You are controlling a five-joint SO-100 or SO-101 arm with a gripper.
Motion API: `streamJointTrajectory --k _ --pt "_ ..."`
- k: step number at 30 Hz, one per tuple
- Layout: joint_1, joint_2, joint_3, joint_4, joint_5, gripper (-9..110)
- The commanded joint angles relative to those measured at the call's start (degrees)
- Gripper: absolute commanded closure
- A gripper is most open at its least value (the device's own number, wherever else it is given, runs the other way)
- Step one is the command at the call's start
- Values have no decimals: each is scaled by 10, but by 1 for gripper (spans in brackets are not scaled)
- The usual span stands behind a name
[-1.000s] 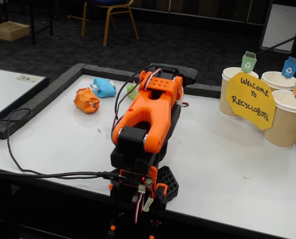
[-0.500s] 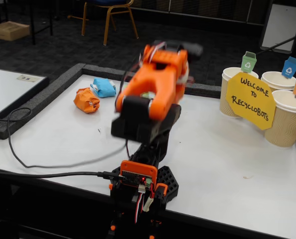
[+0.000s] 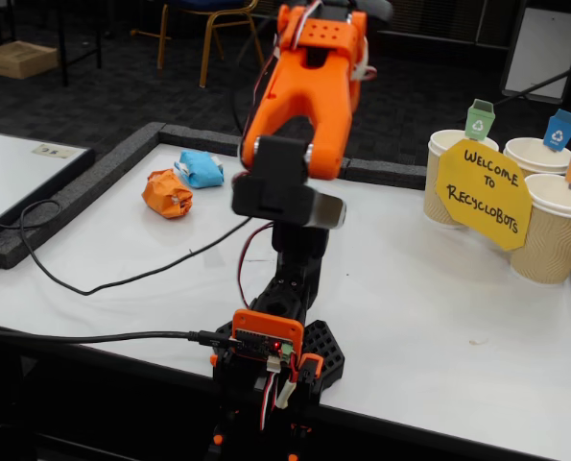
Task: Sort rubbish by color.
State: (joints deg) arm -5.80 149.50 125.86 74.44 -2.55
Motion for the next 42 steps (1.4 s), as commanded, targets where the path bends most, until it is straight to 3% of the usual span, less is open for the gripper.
streamJointTrajectory --k 1,16,42 --pt "-79 1 -87 5 -15 94" --pt "-295 1 -138 76 -15 95" --pt "-272 1 -180 90 -15 94"
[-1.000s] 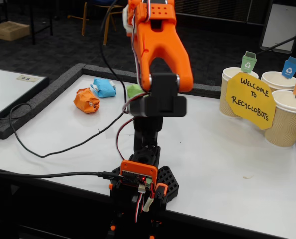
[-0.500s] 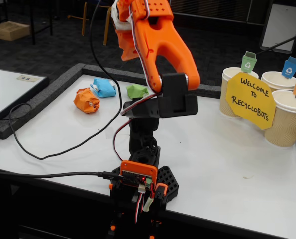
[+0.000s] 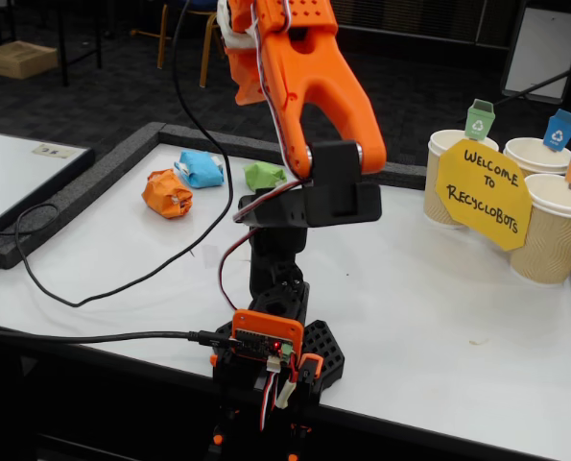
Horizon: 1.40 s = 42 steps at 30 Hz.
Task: Sort rubbish by color.
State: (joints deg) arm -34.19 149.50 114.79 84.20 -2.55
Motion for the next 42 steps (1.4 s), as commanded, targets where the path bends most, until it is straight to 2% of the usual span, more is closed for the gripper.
streamJointTrajectory --k 1,21,31,42 --pt "11 1 -69 -8 -15 94" --pt "57 -45 -15 -67 -15 94" --pt "154 -193 11 -169 -15 93" --pt "156 -424 -68 -267 -15 93"
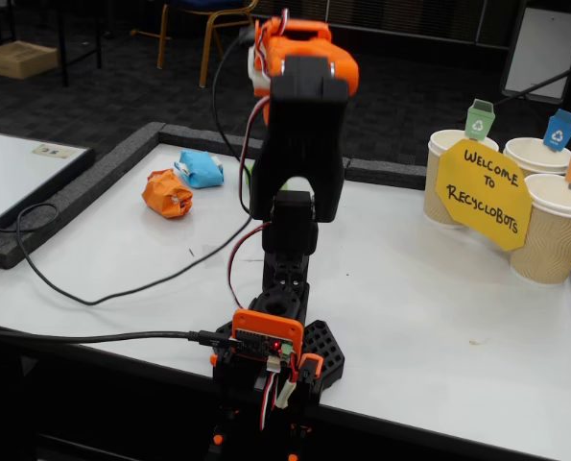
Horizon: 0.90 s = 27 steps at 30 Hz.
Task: Sort rubbish by color.
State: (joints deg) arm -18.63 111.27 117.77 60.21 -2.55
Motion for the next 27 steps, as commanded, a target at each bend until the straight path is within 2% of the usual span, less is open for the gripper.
streamJointTrajectory --k 1,16,22,27 --pt "-1 -63 -110 -33 -15 93" --pt "-13 -313 -284 -45 -15 80" --pt "-24 -374 -325 -43 -15 83" --pt "-24 -405 -341 -58 -15 92"
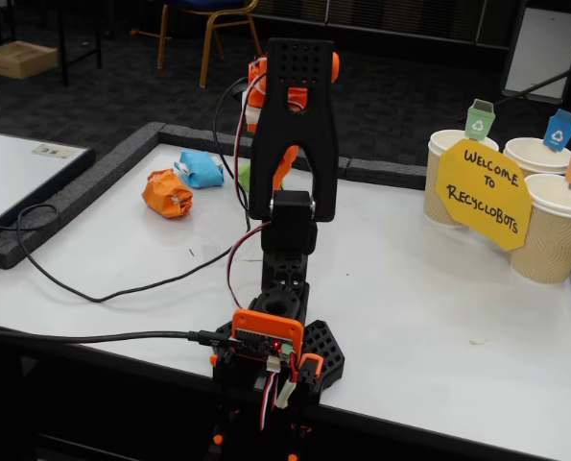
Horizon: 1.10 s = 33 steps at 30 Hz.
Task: Sort rubbish by color.
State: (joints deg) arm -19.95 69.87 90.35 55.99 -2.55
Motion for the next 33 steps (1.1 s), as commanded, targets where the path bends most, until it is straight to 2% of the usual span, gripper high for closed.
streamJointTrajectory --k 1,11,17,26,33 --pt "-10 5 -70 -18 -15 94" --pt "-6 -6 -77 -42 -15 101" --pt "4 6 -142 35 -15 101" --pt "47 125 -135 69 -15 101" --pt "74 279 -42 85 -15 101"
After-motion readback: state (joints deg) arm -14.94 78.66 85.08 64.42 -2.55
